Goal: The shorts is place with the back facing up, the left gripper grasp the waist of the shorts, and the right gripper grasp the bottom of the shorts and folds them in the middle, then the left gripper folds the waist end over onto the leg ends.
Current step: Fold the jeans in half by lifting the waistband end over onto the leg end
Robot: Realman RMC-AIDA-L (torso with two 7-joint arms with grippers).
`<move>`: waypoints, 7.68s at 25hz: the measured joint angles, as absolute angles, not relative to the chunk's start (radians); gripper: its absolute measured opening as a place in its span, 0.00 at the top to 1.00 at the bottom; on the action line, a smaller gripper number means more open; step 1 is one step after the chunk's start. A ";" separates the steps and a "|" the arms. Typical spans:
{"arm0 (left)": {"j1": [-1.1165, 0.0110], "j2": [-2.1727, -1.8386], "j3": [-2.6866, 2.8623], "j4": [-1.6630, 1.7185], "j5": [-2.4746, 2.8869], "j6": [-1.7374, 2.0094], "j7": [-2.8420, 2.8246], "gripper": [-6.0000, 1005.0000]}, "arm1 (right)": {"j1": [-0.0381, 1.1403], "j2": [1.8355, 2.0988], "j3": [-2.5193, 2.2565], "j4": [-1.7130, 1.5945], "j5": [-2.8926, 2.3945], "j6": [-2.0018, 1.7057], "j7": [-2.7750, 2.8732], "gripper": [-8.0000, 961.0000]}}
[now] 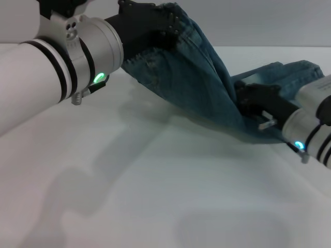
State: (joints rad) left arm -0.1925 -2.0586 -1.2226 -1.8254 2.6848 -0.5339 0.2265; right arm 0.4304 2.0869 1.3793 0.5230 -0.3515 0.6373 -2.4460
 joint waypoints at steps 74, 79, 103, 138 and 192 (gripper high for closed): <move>-0.190 -2.059 -1.158 -1.874 2.682 -0.501 0.297 0.96 | 0.435 2.086 1.156 0.568 -0.078 0.482 -2.471 0.99; -0.199 -2.059 -1.155 -1.879 2.679 -0.500 0.304 0.96 | 0.478 2.089 1.079 0.573 -0.075 0.481 -2.408 0.99; -0.201 -2.059 -1.081 -1.803 2.677 -0.403 0.302 0.96 | 0.433 2.080 1.111 0.635 0.014 0.450 -2.551 0.99; -0.244 -2.060 -0.995 -1.764 2.684 -0.301 0.314 0.96 | 0.526 2.088 0.835 0.741 0.280 0.326 -2.660 0.99; -0.367 -2.067 -0.716 -1.209 2.597 0.314 0.088 0.80 | -0.075 2.079 1.450 1.073 0.120 0.375 -2.858 0.99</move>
State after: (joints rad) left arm -0.3669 -2.0667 -0.7158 -1.2095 2.5973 0.3142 0.0884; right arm -0.0748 2.0786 1.4497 1.0734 0.1196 0.3749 -2.8580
